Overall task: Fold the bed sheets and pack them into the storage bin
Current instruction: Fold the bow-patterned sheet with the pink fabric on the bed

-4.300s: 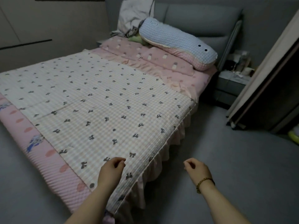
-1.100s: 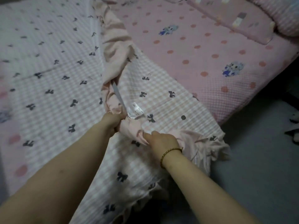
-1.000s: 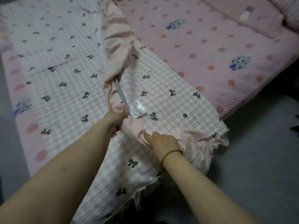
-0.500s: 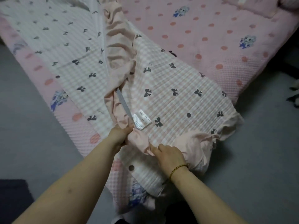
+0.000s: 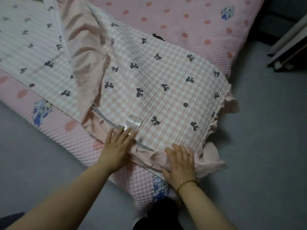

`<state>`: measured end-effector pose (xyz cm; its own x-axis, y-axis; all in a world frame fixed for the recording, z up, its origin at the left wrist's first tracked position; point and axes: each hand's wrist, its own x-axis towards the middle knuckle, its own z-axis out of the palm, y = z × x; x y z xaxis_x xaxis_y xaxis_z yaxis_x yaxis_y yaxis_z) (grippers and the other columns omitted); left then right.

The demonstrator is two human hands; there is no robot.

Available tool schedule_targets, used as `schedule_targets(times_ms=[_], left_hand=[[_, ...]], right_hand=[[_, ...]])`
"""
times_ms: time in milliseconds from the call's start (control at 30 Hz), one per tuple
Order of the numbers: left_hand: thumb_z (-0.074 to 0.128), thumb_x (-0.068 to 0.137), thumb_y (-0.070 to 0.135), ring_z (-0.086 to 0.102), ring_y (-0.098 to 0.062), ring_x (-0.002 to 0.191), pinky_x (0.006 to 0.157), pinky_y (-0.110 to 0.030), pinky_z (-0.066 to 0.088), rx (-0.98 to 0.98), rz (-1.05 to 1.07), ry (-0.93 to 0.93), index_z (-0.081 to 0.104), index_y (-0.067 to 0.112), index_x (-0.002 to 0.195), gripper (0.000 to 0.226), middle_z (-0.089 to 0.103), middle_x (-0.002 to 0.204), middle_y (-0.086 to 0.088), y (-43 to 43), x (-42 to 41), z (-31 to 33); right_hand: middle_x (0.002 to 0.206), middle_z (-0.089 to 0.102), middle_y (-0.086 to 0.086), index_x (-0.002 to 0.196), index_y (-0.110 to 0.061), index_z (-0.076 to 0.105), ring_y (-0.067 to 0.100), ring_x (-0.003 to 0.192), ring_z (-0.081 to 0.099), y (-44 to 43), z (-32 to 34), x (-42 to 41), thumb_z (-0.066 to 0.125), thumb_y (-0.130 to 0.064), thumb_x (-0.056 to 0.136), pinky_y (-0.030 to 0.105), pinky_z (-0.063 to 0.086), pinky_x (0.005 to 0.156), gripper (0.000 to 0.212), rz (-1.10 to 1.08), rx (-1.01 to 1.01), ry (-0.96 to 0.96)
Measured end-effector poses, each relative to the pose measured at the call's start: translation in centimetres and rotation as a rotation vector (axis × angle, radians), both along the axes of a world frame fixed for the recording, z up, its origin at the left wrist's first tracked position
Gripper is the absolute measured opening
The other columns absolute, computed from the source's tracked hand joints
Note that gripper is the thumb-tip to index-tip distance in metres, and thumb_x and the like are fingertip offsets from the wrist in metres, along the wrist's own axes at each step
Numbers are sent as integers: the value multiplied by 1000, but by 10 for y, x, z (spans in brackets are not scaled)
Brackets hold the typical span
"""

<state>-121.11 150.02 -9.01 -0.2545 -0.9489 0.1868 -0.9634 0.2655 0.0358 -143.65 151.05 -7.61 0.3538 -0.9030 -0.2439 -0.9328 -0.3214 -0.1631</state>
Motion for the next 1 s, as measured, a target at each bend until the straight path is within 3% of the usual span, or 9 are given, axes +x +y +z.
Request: schedule_targets(times_ms=[67, 167, 233, 333, 467, 600, 800, 900, 1000], left_hand=[[76, 40, 43, 62, -30, 100, 99, -38, 20, 108, -119, -126, 60, 19, 105, 71, 71, 98, -6, -16, 0, 4], [88, 19, 34, 69, -18, 68, 91, -39, 30, 255, -148, -146, 71, 26, 74, 59, 70, 76, 6, -29, -3, 8], [88, 17, 30, 63, -12, 54, 84, -33, 40, 288, -192, -142, 69, 26, 60, 47, 65, 61, 11, -36, -1, 8], [87, 22, 20, 54, -12, 41, 54, -18, 41, 295, -209, -36, 63, 23, 47, 35, 56, 46, 9, -55, -6, 22], [58, 59, 20, 57, -15, 46, 42, -14, 39, 238, -253, 147, 71, 20, 59, 14, 63, 55, 6, -64, -22, 37], [86, 28, 22, 61, -9, 48, 38, -11, 41, 440, -398, 59, 72, 26, 57, 33, 67, 60, 12, -54, -8, 18], [37, 61, 70, 66, -4, 75, 82, -20, 38, 629, -652, -14, 69, 31, 91, 59, 69, 86, 14, -93, 70, 18], [28, 57, 77, 67, -11, 94, 94, -31, 27, 599, -581, -213, 65, 33, 106, 75, 69, 103, 6, -130, 137, 22], [20, 61, 72, 49, -18, 125, 106, -34, 6, 585, -531, -293, 58, 26, 124, 87, 53, 134, -1, -165, 196, 34]], right_hand=[[131, 47, 10, 131, -14, 40, 28, 121, 44, -14, 4, 3, 70, -44, 71, 42, 23, 104, 73, -20, 196, 28], [130, 44, 9, 129, -12, 34, 22, 117, 46, -25, -2, 2, 51, -24, 89, 34, 33, 93, 45, 77, 360, 90], [98, 63, 8, 105, -11, 49, 17, 83, 64, -27, 2, -2, 76, -24, 65, 25, 37, 62, 50, 137, 225, 38], [46, 54, -2, 62, -21, 55, 10, 31, 49, -47, 5, -15, 85, -31, 17, 13, 25, 33, 56, 133, -43, -47], [48, 53, -1, 73, -19, 31, 17, 38, 51, -67, 26, -36, 36, -19, 58, 26, 29, 53, 16, 71, -396, -127], [50, 54, -3, 75, -22, 31, 19, 55, 47, -34, -4, -33, 38, -27, 58, 28, 22, 60, 20, 138, -299, -49], [82, 57, -2, 81, -28, 36, 16, 78, 38, -8, -11, 24, 29, -66, 83, 30, 27, 70, 38, -13, -78, -53], [96, 55, 0, 90, -25, 45, 17, 89, 43, -31, -9, 98, 21, -58, 91, 33, 34, 81, 40, -85, -187, -82], [71, 63, -10, 79, -29, 61, 7, 75, 51, -73, -7, 178, 39, -44, 75, 19, 49, 68, 27, -164, -59, -135]])
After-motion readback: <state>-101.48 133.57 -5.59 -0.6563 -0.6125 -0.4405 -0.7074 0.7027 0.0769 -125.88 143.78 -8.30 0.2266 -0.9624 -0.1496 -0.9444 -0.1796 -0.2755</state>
